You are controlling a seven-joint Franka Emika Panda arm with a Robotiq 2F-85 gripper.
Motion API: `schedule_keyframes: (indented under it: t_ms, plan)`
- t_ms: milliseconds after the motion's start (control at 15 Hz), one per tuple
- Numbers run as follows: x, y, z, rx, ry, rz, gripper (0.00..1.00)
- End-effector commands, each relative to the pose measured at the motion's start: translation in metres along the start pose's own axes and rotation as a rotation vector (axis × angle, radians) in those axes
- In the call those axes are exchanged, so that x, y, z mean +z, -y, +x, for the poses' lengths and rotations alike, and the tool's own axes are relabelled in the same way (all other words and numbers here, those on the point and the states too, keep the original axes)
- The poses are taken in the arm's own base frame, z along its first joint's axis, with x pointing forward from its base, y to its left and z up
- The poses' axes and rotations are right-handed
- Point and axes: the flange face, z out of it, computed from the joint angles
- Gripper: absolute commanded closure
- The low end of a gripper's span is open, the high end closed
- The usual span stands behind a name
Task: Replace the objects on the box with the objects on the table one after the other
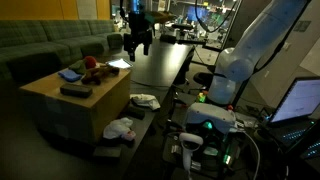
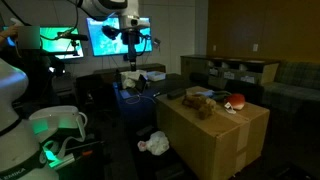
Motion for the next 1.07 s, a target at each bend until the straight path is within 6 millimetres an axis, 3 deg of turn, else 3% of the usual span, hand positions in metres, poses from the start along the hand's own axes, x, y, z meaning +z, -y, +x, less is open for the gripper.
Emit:
schedule_keyframes:
  t_ms: [0, 400, 1000]
  plan:
    - [-0.002, 0.000, 0.001, 0.000, -0.003, 0.001, 0.00]
    - [-0.001, -0.002, 0.013, -0.005, -0.023, -0.009, 0.00]
    - [0.030, -0.008, 0.093, -0.089, -0.082, 0.046, 0.00]
